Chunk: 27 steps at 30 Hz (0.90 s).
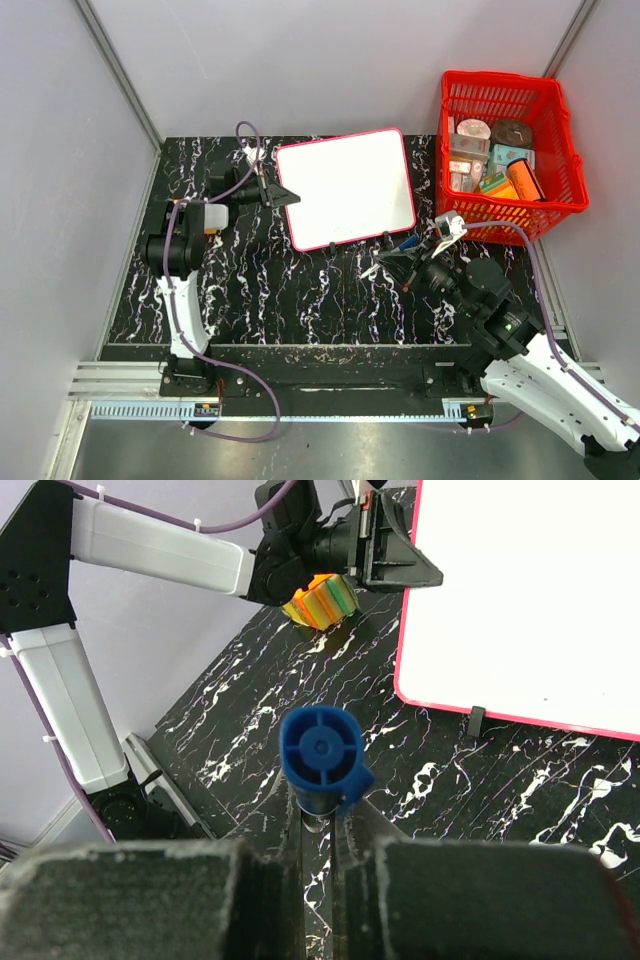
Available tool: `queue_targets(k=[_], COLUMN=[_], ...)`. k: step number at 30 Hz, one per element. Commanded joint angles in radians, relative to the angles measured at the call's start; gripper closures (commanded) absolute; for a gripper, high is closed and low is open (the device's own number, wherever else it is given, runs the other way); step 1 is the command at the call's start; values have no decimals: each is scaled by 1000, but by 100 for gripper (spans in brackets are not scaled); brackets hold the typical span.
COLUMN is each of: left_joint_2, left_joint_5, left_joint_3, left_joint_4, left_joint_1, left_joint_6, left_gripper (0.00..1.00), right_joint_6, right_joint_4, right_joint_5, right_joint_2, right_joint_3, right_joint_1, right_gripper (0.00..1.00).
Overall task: Write a sentence on the whiteboard
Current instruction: Move the whiteboard stand to the center of the board.
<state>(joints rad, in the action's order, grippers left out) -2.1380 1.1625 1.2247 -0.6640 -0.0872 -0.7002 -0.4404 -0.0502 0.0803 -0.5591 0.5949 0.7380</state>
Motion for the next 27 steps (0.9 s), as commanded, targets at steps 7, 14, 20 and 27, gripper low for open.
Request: queue_targets(k=[7,14,20,27], left_joint_2=[90,122,63,75], left_joint_5=[106,176,223,220], left_joint_3=[-243,-312,-344,-392], left_joint_4=[-416,-548,-972,-1000], left_joint_1=[-5,-8,-11,-65], left_joint_6=[-116,-211,-545,-539], left_gripper=[100,100,100,100], right_joint_6=[23,17,9,6], right_joint_4=[23,27,30,24], right_joint_5=[16,19,24,24], right_joint_2=[2,-7,-12,-9], right_joint_3=[22,26,28,26], right_joint_1=[3,3,4,4], right_gripper=[100,100,100,100])
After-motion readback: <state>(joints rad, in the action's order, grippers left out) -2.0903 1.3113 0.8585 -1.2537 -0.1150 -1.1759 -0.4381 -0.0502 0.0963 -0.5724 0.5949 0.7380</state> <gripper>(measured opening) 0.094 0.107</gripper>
